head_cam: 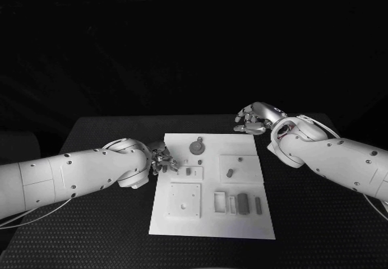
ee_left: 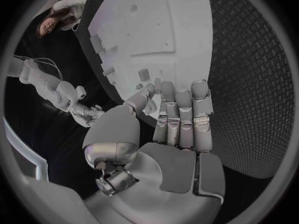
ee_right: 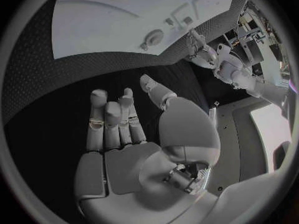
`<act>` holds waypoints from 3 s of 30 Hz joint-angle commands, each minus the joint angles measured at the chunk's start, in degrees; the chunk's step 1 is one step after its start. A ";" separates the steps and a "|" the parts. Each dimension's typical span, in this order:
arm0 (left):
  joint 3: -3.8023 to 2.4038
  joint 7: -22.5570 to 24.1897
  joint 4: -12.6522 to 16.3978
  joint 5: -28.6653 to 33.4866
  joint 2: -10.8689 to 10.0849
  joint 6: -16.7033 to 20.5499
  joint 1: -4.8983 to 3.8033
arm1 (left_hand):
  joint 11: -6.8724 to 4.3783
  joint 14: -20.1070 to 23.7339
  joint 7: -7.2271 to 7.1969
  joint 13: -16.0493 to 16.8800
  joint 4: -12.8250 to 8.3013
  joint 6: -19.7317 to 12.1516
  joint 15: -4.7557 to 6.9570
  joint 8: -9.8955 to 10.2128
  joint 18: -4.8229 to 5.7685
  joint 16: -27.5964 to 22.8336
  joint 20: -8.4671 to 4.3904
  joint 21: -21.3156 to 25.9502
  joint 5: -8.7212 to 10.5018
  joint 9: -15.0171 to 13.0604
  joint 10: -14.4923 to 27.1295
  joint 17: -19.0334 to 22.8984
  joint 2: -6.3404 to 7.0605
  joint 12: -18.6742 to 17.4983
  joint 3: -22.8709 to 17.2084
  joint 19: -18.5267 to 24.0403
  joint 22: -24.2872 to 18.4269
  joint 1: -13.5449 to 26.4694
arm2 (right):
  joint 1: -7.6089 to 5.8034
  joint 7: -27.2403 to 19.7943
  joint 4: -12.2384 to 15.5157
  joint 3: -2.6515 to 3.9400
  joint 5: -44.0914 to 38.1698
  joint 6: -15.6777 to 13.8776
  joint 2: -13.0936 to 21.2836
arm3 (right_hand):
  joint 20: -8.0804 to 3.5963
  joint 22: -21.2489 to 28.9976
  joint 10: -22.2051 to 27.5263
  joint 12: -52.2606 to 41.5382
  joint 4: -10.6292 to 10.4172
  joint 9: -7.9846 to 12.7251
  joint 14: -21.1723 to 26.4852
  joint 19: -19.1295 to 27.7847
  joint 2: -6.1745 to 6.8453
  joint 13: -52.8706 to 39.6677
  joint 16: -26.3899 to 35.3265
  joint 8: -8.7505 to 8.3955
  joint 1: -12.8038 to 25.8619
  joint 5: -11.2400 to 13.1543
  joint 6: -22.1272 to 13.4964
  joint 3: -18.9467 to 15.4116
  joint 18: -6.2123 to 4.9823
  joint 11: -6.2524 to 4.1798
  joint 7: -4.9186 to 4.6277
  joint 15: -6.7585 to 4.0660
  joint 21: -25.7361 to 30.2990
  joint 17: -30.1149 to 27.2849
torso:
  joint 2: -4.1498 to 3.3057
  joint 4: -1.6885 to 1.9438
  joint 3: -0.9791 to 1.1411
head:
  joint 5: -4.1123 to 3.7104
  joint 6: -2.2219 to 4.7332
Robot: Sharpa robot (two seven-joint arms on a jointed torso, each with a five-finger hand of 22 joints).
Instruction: Assemble the parts on the task board
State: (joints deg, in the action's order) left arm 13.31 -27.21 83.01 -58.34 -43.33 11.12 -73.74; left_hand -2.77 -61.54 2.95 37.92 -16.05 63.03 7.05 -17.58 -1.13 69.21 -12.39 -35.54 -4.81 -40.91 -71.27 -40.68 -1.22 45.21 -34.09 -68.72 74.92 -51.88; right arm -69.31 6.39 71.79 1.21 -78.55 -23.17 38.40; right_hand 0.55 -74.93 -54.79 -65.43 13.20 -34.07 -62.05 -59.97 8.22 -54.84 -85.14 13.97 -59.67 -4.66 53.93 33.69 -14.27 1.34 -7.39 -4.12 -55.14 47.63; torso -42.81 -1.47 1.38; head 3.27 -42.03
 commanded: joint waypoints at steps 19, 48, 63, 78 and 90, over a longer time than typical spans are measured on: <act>0.12 -2.07 -0.08 -2.44 0.92 2.20 0.84 | -0.54 -0.80 -0.11 0.21 -0.28 0.40 0.38 -1.66 -2.59 0.59 -0.28 -0.34 -0.19 -1.19 -1.29 0.01 -0.81 0.01 0.18 -0.79 1.01 -1.55 | 0.00 -0.34 -0.08 0.03 -0.13 0.57 -0.11 | -0.15 -0.94 0.09 -0.39 -0.38 -0.01 0.23 0.00 0.02 0.08 -0.10 -0.05 0.74 0.12 -0.01 0.08 -0.73 0.18 -0.42 -0.33 0.17 -0.09 | -0.05 -0.15 0.07 | -0.03 -0.33; 0.33 -2.74 -0.57 -3.44 1.86 1.45 1.79 | -0.59 -0.90 -0.14 0.43 -0.16 0.43 0.55 -1.58 -2.56 0.77 -0.42 -0.46 0.06 -1.04 -1.37 -0.03 -0.49 0.15 0.39 -1.00 1.06 -1.35 | 0.00 -0.39 -0.11 0.03 -0.13 0.56 -0.15 | -0.16 -0.94 0.11 -0.42 -0.42 -0.02 0.23 0.00 0.05 0.12 -0.11 -0.06 0.75 0.12 -0.01 0.10 -0.73 0.17 -0.42 -0.34 0.17 -0.11 | -0.02 -0.13 0.10 | -0.35 -0.72; 0.32 -2.74 -0.55 -4.62 2.04 2.74 1.80 | -0.72 -1.12 -0.26 0.69 -0.35 0.66 0.77 -1.66 -2.59 1.04 -0.62 -0.67 0.05 -0.98 -1.54 -0.09 -0.67 0.40 0.24 -1.27 1.12 -1.77 | 0.00 -0.40 -0.13 0.03 -0.13 0.62 -0.16 | -0.16 -0.95 0.11 -0.44 -0.44 -0.02 0.24 0.00 0.07 0.14 -0.11 -0.06 0.76 0.12 -0.01 0.10 -0.73 0.17 -0.42 -0.34 0.17 -0.11 | -0.03 -0.10 0.05 | -0.38 -0.80; 0.30 -2.09 0.13 -4.62 1.66 3.78 1.87 | -0.92 -1.47 -0.47 0.96 -0.44 1.15 0.95 -1.84 -2.56 1.34 -0.83 -0.98 -0.17 -0.93 -1.90 -0.14 -0.43 0.62 0.10 -1.58 1.18 -2.49 | 0.00 -0.40 -0.22 0.03 -0.13 0.66 -0.15 | -0.16 -0.95 0.12 -0.45 -0.48 -0.02 0.24 -0.01 0.08 0.16 -0.12 -0.06 0.80 0.12 -0.01 0.09 -0.73 0.18 -0.42 -0.34 0.17 -0.12 | -0.02 -0.12 0.05 | -0.50 -0.87; 0.29 -2.15 -0.12 -4.58 1.79 4.53 1.89 | -0.92 -1.51 -0.47 0.98 -0.38 1.16 0.97 -1.83 -2.54 1.36 -0.84 -1.02 -0.19 -0.90 -1.93 -0.13 -0.37 0.62 0.13 -1.62 1.18 -2.47 | 0.00 -0.39 -0.20 0.03 -0.13 0.65 -0.13 | -0.16 -0.95 0.12 -0.46 -0.51 -0.02 0.24 -0.01 0.08 0.18 -0.12 -0.07 0.82 0.12 -0.02 0.09 -0.73 0.18 -0.42 -0.34 0.18 -0.13 | -0.01 -0.07 0.06 | -0.56 -0.77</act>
State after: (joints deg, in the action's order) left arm 13.59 -29.57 82.85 -62.69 -41.64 14.85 -71.94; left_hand -3.12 -62.78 2.43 38.81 -16.47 63.75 7.24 -18.15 -1.12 70.28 -12.81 -36.22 -4.64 -40.98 -72.40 -40.75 -0.40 45.60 -33.69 -69.95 74.91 -52.71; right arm -69.30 6.37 71.54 1.21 -78.50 -23.09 38.29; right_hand 0.55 -74.93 -54.79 -65.64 13.04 -34.07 -61.91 -59.97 8.45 -54.75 -85.14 13.97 -59.44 -4.66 53.93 33.85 -14.27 1.34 -7.38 -4.26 -55.14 47.60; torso -42.83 -1.57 1.44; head 2.72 -42.84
